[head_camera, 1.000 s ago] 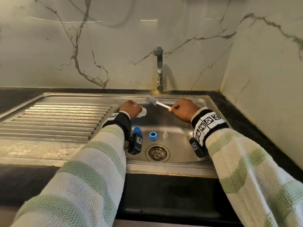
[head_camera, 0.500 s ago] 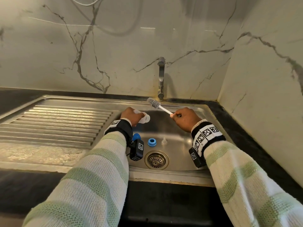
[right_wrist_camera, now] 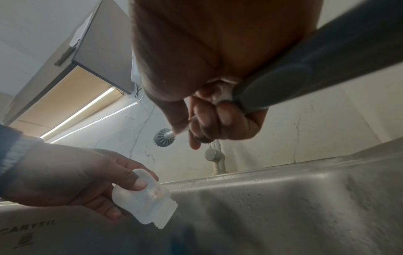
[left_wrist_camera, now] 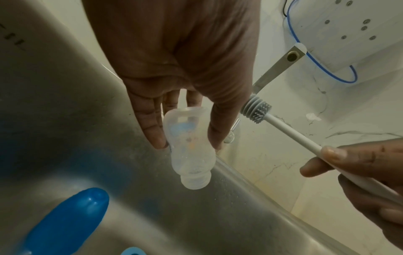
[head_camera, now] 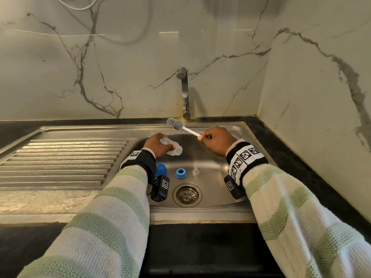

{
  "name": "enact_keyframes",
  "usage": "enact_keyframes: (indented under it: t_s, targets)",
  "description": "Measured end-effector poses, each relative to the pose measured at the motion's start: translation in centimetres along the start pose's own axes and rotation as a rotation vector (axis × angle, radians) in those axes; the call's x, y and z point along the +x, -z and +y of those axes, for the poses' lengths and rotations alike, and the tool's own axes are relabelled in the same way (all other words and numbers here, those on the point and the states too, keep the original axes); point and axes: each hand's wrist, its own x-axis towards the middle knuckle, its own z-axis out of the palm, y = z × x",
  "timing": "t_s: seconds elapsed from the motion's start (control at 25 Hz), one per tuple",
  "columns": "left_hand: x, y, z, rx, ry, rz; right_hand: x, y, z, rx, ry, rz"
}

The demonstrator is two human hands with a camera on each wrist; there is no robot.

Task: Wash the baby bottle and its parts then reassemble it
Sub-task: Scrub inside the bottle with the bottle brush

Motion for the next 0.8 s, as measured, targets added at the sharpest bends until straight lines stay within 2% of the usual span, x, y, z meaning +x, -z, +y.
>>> enact_keyframes:
  t_s: [0.44, 0.64, 0.8]
  targets:
    - [-0.6, -1.5, 2.1, 0.182, -0.066, -0.034, 0.5, 0.4, 1.1, 0.028, -0.037, 0.028]
    - [-0.5, -3.3, 3.3, 0.101, -0.01, -0.013, 0.9, 0.5, 1.4, 0.042, -0.054, 0.021]
    - [0.3, -5.2, 4.2, 0.149, -0.073, -0.078, 1.2, 0.4, 1.4, 0.05, -0.057, 0.026]
